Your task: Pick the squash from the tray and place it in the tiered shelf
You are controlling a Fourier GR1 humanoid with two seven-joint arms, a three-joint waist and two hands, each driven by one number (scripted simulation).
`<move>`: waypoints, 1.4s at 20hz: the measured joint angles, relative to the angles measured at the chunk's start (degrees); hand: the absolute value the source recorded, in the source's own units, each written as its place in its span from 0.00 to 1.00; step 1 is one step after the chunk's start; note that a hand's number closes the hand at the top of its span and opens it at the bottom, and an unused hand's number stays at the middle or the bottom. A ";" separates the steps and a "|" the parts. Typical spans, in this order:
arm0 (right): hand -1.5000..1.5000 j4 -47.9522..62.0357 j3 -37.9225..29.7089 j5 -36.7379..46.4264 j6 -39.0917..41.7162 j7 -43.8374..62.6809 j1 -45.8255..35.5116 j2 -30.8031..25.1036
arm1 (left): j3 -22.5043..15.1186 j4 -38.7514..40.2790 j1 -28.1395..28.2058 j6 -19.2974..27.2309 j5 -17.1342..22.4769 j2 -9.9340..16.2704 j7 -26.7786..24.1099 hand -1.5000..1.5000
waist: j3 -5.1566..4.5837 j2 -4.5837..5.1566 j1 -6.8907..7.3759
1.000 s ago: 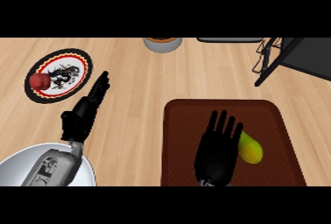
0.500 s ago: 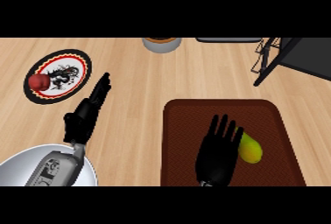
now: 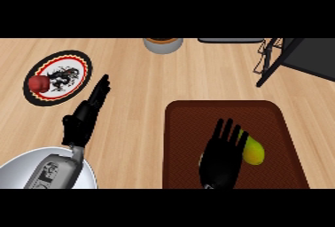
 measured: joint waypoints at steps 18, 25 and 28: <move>1.00 3.23 1.63 -1.01 -0.33 -1.11 1.52 0.42 | -0.02 -0.60 1.89 -0.40 0.02 1.20 -0.87 0.50 | 0.03 -0.46 0.07; 1.00 3.72 -6.14 -8.61 -2.59 -6.09 -4.54 0.19 | -0.26 -2.24 2.53 -0.82 0.46 1.96 -0.29 0.50 | 0.23 0.15 0.47; 1.00 3.98 -13.86 -15.96 -6.79 -10.39 -8.76 0.35 | -0.52 -1.95 2.26 -0.67 0.55 1.65 -0.54 0.50 | 0.39 0.57 0.65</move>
